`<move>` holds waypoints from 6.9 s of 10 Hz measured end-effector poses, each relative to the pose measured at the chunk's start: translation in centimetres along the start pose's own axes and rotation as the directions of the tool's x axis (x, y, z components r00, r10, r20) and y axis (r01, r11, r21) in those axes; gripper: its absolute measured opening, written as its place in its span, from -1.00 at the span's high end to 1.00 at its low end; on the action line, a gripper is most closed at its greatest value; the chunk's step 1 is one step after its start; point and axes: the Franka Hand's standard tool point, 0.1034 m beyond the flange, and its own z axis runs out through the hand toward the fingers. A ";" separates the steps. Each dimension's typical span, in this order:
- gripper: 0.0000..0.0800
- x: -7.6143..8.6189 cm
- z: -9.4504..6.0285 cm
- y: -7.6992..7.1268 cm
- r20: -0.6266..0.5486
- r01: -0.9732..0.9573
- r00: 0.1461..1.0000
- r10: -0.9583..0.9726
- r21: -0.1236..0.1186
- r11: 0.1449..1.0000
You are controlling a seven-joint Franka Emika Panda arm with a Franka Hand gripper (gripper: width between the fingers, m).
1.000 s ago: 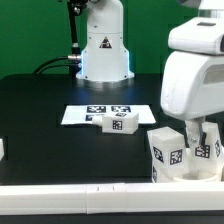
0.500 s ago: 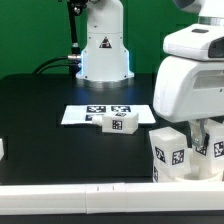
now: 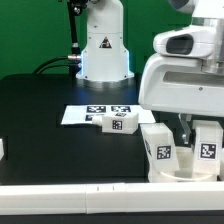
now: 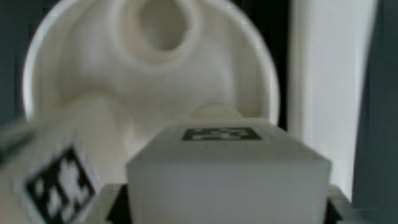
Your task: Assemble stool
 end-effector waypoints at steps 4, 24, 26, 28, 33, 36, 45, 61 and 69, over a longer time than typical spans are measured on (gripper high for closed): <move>0.16 0.0 0.0 -0.3 0.016 -0.301 0.954 0.301 0.020 0.953; -0.62 0.7 -3.9 -1.5 -0.020 -0.233 0.970 0.241 0.175 0.957; -0.62 0.6 -3.7 -1.5 -0.065 0.060 0.997 -0.050 0.167 0.984; -0.62 0.3 -3.2 -1.5 -0.080 0.206 0.977 -0.195 0.153 0.967; -0.62 0.6 -3.7 -2.0 -0.127 0.794 0.604 -0.787 0.014 0.607; -0.62 -0.1 -3.5 -2.3 -0.093 0.921 0.386 -0.918 -0.020 0.389; -0.62 0.1 -0.3 -1.4 0.000 0.992 0.115 -0.993 -0.058 0.115; 0.16 2.9 0.0 2.3 -0.005 -0.099 0.995 0.099 0.031 0.995; 0.16 2.2 0.3 4.8 0.001 -0.846 0.534 0.846 -0.002 0.534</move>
Offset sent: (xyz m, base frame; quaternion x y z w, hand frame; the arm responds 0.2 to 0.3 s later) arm 0.0000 0.0000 0.0000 0.0000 0.0000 0.1296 0.9916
